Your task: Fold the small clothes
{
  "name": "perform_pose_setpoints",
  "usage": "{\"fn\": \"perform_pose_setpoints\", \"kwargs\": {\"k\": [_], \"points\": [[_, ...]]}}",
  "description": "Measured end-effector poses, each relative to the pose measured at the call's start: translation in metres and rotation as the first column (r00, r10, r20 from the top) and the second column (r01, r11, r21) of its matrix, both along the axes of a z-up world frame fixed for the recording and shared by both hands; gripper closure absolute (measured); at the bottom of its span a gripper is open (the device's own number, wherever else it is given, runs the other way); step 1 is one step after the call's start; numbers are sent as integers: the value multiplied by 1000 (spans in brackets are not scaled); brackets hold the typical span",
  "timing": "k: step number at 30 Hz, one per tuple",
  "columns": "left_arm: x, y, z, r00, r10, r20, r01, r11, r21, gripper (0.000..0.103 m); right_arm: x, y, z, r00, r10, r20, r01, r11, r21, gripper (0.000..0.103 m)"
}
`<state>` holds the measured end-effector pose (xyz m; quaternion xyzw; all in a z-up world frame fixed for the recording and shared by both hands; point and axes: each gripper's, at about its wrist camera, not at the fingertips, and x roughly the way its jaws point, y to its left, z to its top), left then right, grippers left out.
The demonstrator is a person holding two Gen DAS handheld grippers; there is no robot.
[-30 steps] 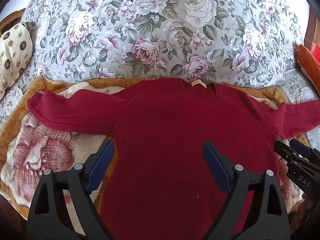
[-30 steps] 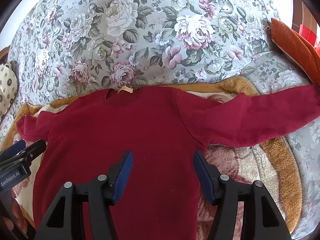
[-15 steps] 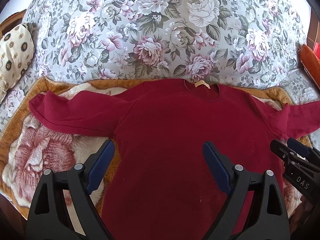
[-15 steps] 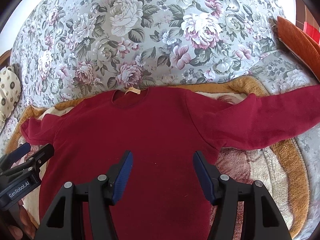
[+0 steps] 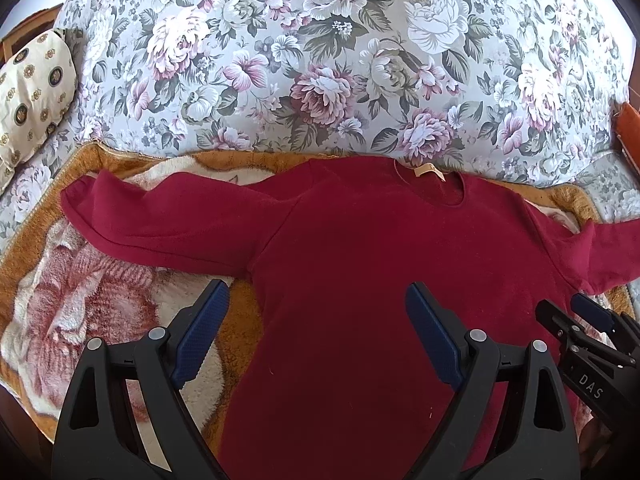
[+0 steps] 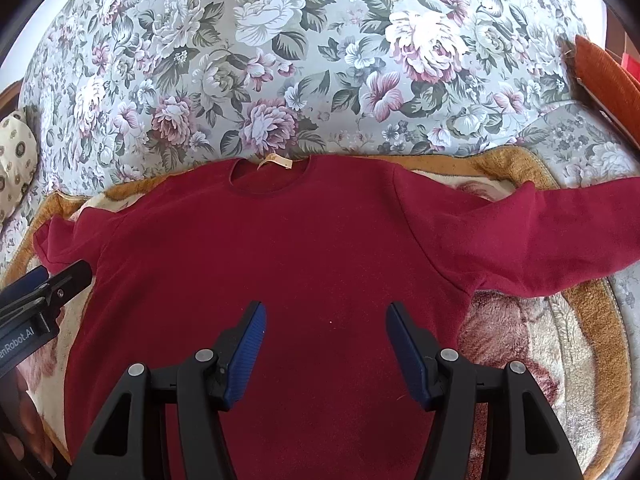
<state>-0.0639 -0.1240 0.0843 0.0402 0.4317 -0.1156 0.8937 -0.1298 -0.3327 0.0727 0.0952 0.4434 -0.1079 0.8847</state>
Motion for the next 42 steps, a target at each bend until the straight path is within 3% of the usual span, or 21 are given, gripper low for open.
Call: {"fn": "perform_pose_setpoints", "kwargs": {"k": [13,19,23,25,28,32,33,36,38,40,42], "points": [[18,12,-1,1000,16,-24,-17,999,-33,13,36,21,-6,999,48,-14,-48,999,6,43],[35,76,16,990,139,-36,-143,981,-133,13,70,56,-3,987,163,3,-163,986,43,43],[53,136,18,966,258,-27,-259,957,-132,13,110,104,5,945,325,45,-328,938,112,43],[66,174,12,942,333,-31,-334,934,-125,13,136,137,9,910,409,60,-414,900,135,43],[88,231,-2,900,426,-89,-435,877,-202,13,174,188,14,855,515,65,-518,843,145,43],[116,304,-25,809,557,-186,-586,749,-308,13,216,252,8,798,599,63,-602,789,123,43],[124,322,-32,776,594,-215,-629,701,-334,13,223,263,2,793,608,50,-609,785,115,43],[146,352,-47,721,644,-256,-687,618,-382,13,235,287,-16,786,618,9,-614,778,132,47],[161,357,-54,723,636,-271,-686,612,-394,13,236,294,-30,785,620,-11,-613,778,139,56],[175,351,-60,738,620,-268,-672,635,-382,13,236,295,-42,799,601,-30,-595,797,109,67],[188,342,-66,757,602,-255,-652,662,-370,13,236,293,-51,804,595,-17,-590,800,110,67]]}}
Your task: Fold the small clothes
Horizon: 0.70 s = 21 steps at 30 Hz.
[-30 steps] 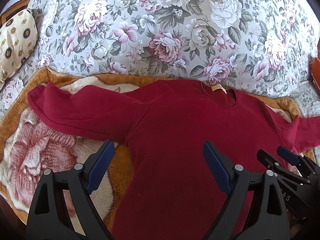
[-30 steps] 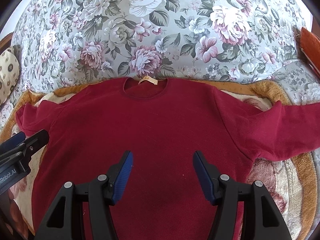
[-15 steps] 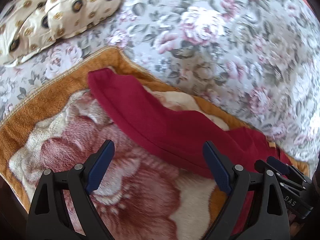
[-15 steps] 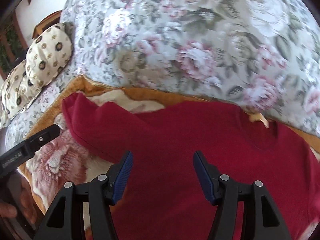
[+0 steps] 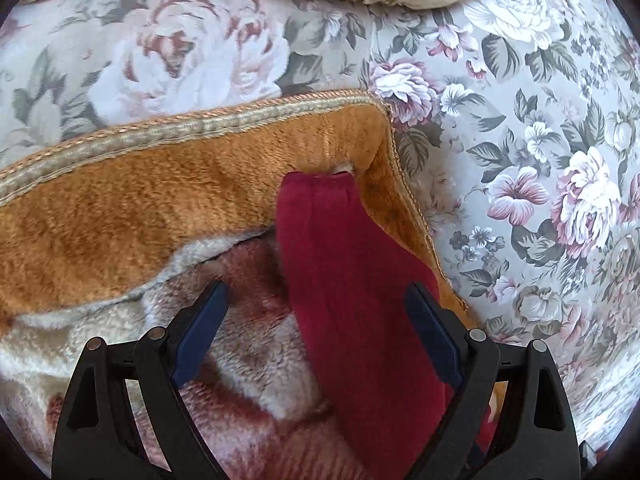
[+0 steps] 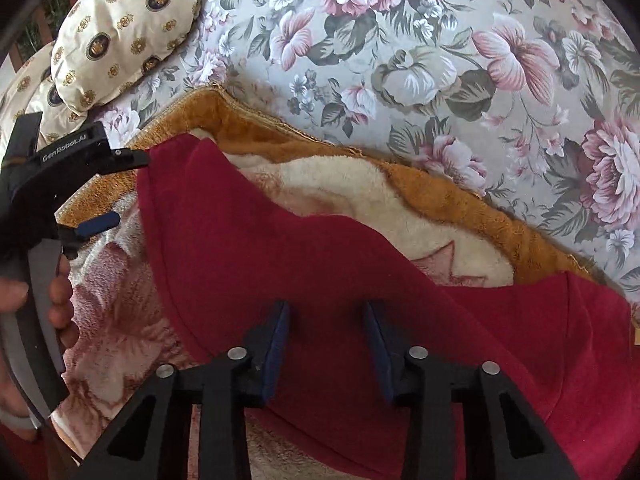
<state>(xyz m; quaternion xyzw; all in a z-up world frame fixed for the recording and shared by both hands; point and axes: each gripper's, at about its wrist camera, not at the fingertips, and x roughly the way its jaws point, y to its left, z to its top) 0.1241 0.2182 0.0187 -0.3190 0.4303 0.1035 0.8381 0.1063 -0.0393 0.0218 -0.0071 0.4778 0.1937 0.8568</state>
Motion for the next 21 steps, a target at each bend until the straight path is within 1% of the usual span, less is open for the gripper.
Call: {"fn": "perform_pose_setpoints", "kwargs": {"k": [2,4,5,6,7,8,9,10,11,12,13,15,17,18,20,21], "points": [[9,-1,-7,1000,-7,0,7,1000,-4,13,-2,2,-2,1000,4,23,-4,1000,-12,67],[12,1,-10,1000,8,19,-8,1000,-19,15,-3,3,1,999,20,28,-19,1000,-23,67],[11,1,-8,999,5,40,-4,1000,-29,30,-4,1,3,999,24,21,-24,1000,-9,67],[11,1,-6,999,-14,52,16,999,-44,62,-6,-6,5,1000,24,10,-24,1000,16,67],[12,-2,-3,997,-54,46,57,997,-59,74,-8,-16,9,1000,15,-4,-15,998,56,68],[8,-5,2,996,-80,41,82,995,-56,87,-10,-24,12,1000,0,-13,1,997,81,68],[5,-10,10,993,-103,52,106,993,-48,88,-13,-35,16,1000,-19,-18,21,995,99,68],[0,-16,21,987,-136,82,140,989,-51,89,-16,-47,21,999,-40,-17,42,992,115,68],[-7,-25,36,979,-170,109,176,983,-51,94,-21,-60,26,998,-61,-9,62,990,126,68],[-13,-32,48,972,-196,128,203,978,-48,94,-25,-73,30,996,-85,-1,84,989,125,68],[-22,-43,66,960,-230,158,239,970,-42,94,-30,-87,34,994,-111,8,109,987,119,68],[-41,-72,99,925,-301,231,317,948,-32,94,-41,-115,42,989,-145,21,142,984,107,68],[-62,-107,128,876,-384,293,405,914,-11,94,-54,-148,52,981,-191,39,186,978,99,67],[-72,-130,140,843,-438,312,462,887,-3,94,-59,-162,56,976,-211,48,205,973,101,67],[-86,-176,149,789,-520,326,549,836,5,94,-76,-197,66,963,-263,66,256,962,99,67],[-91,-208,151,753,-575,320,602,798,19,94,-84,-212,69,955,-286,74,279,956,96,67]]}}
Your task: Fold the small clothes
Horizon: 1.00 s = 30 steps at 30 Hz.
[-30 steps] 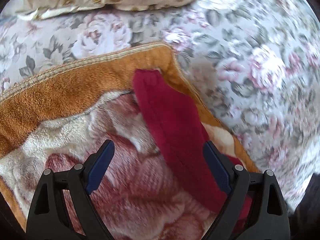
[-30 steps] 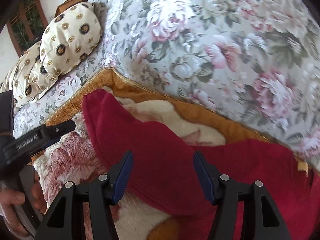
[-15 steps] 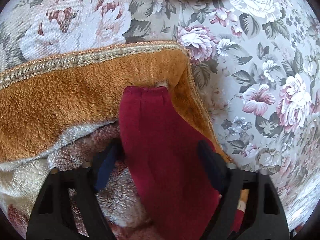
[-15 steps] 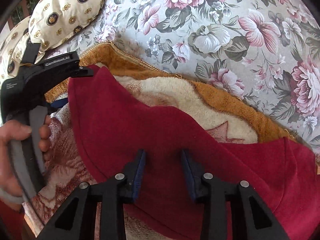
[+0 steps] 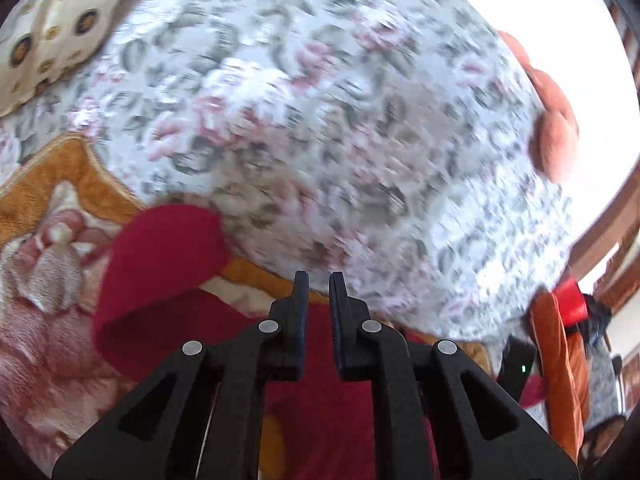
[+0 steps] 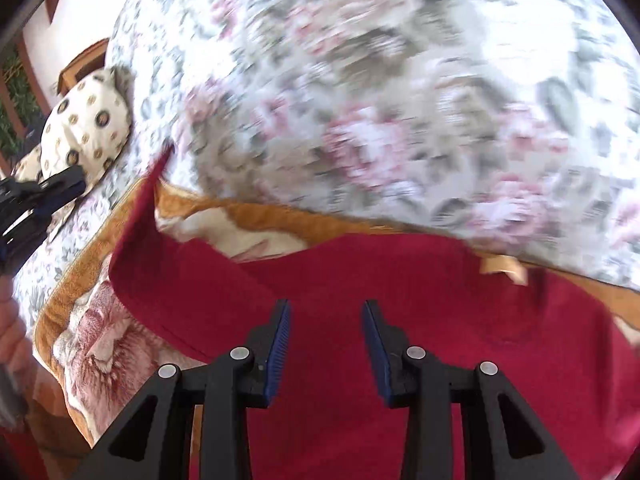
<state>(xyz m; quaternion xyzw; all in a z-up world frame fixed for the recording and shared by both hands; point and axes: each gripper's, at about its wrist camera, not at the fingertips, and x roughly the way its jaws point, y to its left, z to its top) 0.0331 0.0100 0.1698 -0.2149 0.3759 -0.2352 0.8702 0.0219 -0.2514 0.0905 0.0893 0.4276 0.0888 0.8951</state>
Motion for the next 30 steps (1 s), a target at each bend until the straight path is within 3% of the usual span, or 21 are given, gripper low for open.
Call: {"fn": "perform_pose_setpoints", "kwargs": {"k": [3,5,9,11,13,14,15,19,23,30], "points": [[-12,-56,-14,997,-73,-27,74,997,31,94,-21,-43,-1,997,-75,-19,75,997,5,67],[-11,-71,-29,995,-79,-60,83,994,74,94,-32,-64,-3,995,-96,-40,98,994,42,67],[-3,-49,-52,996,5,-86,9,986,165,94,-28,-58,-9,999,-42,-31,46,985,165,66],[-3,-22,-58,995,76,-71,-57,969,241,90,-16,-34,-11,999,2,-34,5,983,184,56],[1,6,-64,989,137,-61,-115,952,282,68,5,-2,-17,997,66,-51,-54,974,219,53],[4,19,-67,986,157,-58,-134,948,287,48,14,11,-19,994,93,-57,-76,967,243,53],[6,34,-72,982,183,-52,-161,943,290,36,23,24,-20,991,114,-64,-92,958,273,53],[16,80,-92,959,278,-52,-250,918,308,36,68,80,-37,977,187,-104,-131,907,401,53],[27,102,-121,945,303,-125,-254,917,306,36,106,120,-67,961,200,-190,-73,848,525,53],[37,102,-160,938,287,-195,-208,915,346,36,159,156,-98,967,96,-238,45,849,526,54]]}}
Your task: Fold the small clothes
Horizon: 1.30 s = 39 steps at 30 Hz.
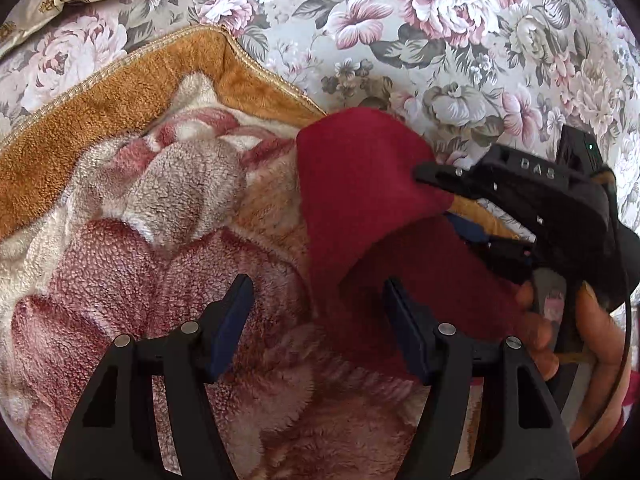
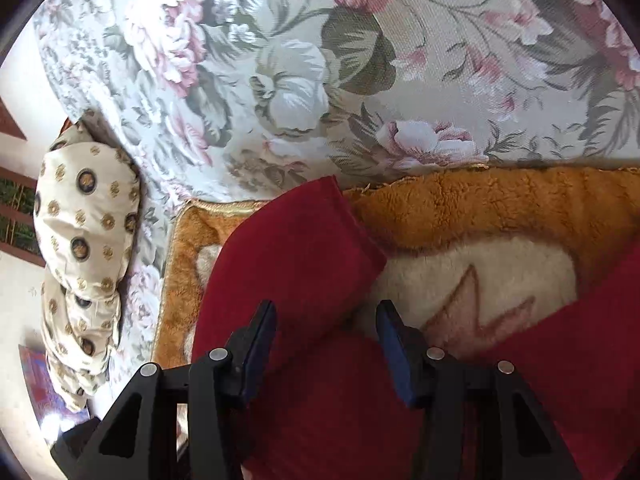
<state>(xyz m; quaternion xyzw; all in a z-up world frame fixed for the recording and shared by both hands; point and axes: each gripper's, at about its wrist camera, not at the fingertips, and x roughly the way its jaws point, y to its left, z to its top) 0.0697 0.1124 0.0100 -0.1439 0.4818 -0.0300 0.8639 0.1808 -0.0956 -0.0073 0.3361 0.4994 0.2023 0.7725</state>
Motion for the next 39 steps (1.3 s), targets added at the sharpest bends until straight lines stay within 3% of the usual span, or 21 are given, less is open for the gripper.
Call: {"fn": "perform_pose_setpoints", "kwargs": {"k": [2,3,6,9,14,18,22,26,30,33,35,37,39], "points": [[1,-6,-2,1000,-9,13,9,999,44,36,5,4,4,999,9,44,-10,1000,14,77],[2,-10,-2,1000,-11,14,10,998,65,36,3,4,8,998,10,64,-11,1000,17,95],[2,-17,2,1000,1,6,-1,997,83,36,-20,-13,40,985,-31,169,26,999,29,97],[-9,-27,18,999,-14,41,12,999,41,36,-57,-53,82,959,-78,274,64,996,62,97],[-36,-59,50,988,-122,96,125,992,-28,36,-117,-142,149,906,-147,397,143,989,41,97],[-53,-82,64,973,-199,114,207,976,-64,36,-174,-210,173,881,-187,435,215,976,-17,97],[-64,-98,74,965,-231,125,240,969,-57,36,-223,-278,152,882,-236,409,329,929,-172,97],[-56,-109,72,969,-222,104,229,972,-61,34,-228,-329,84,905,-312,290,402,851,-337,97],[-38,-126,63,971,-226,74,232,968,-94,33,-223,-357,29,920,-361,152,391,875,-287,97],[-30,-149,59,963,-261,59,265,961,-76,33,-232,-362,28,911,-381,158,411,875,-257,97],[-25,-165,56,957,-284,58,287,956,-54,33,-244,-361,47,895,-391,214,437,863,-252,97],[-16,-176,50,954,-293,60,295,955,-19,33,-255,-362,62,875,-406,263,471,839,-274,97],[-5,-187,40,950,-311,37,310,950,32,33,-251,-361,58,890,-380,252,449,826,-340,97]]}}
